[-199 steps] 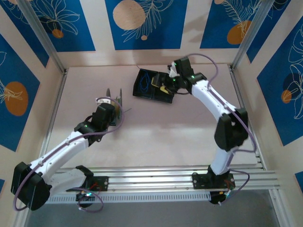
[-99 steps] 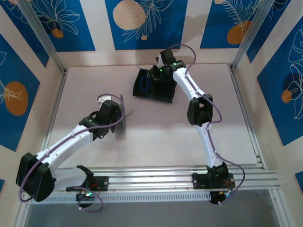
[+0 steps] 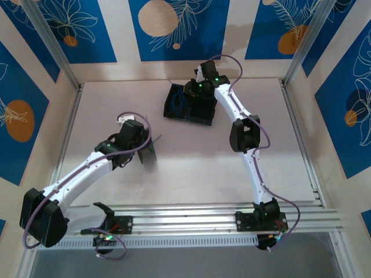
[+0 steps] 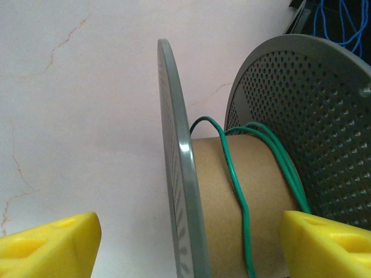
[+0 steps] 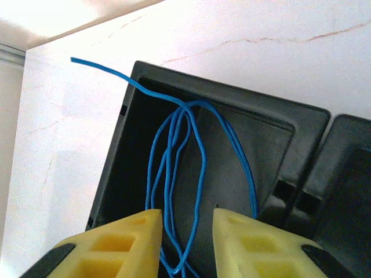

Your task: Wrap the cables

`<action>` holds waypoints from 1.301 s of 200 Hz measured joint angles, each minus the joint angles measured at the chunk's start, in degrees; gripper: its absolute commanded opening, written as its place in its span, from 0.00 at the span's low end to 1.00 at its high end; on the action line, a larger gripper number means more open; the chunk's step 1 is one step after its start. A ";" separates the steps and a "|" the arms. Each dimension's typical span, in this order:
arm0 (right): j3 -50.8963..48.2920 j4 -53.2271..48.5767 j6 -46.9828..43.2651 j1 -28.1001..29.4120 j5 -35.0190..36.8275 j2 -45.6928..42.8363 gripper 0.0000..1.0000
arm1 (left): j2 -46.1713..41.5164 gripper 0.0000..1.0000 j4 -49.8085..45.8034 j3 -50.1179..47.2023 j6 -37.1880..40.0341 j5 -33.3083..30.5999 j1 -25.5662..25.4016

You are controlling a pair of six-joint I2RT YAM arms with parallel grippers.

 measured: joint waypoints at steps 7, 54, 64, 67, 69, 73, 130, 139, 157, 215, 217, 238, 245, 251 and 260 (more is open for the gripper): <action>0.76 0.15 0.00 0.15 0.00 0.81 0.31 | 0.00 0.80 -0.09 0.11 0.02 0.22 0.04; 5.57 -4.63 -1.27 1.84 5.86 2.54 0.40 | -0.02 0.81 -0.87 0.79 1.07 0.70 0.33; 1.16 -4.83 -1.77 2.67 8.13 -0.50 0.42 | -0.02 0.81 -0.94 0.83 1.29 0.85 0.37; -0.28 -5.11 -2.08 2.95 8.74 -1.40 0.42 | -0.02 0.81 -0.98 0.83 1.31 0.90 0.39; -1.16 -5.40 -2.10 3.13 9.11 -2.12 0.43 | -0.02 0.81 -0.98 0.85 1.33 0.94 0.42; -2.60 -5.97 -2.21 3.43 9.68 -3.19 0.45 | -0.02 0.81 -1.03 0.90 1.46 1.07 0.44; -5.44 -14.23 -3.06 7.61 19.47 -11.56 0.52 | 0.33 0.81 -1.14 1.84 2.56 2.12 1.11; -5.62 -14.95 -2.99 7.93 20.96 -12.35 0.52 | 0.42 0.81 -1.16 1.97 2.60 2.16 1.18; -6.73 -16.17 -2.47 8.59 23.52 -13.20 0.52 | 0.42 0.81 -1.16 2.14 2.64 2.21 1.22; -10.80 -18.69 1.51 9.33 26.82 -11.93 0.50 | 0.42 0.81 -1.16 2.19 2.99 2.58 1.22; -10.91 -18.67 1.57 9.33 26.88 -11.91 0.49 | 0.42 0.81 -1.14 2.19 3.02 2.60 1.22; -11.50 -18.51 2.45 9.33 26.97 -11.41 0.48 | 0.42 0.81 -1.16 2.19 3.02 2.78 1.25; -11.45 -18.49 2.64 9.33 27.06 -10.93 0.48 | 0.42 0.81 -1.16 2.19 3.02 2.86 1.25; -11.41 -18.53 2.71 9.31 27.06 -10.56 0.47 | 0.42 0.81 -1.16 2.19 3.02 3.02 1.29; -11.30 -18.56 2.86 9.25 27.06 -9.68 0.46 | 0.42 0.81 -1.16 2.19 3.02 3.19 1.29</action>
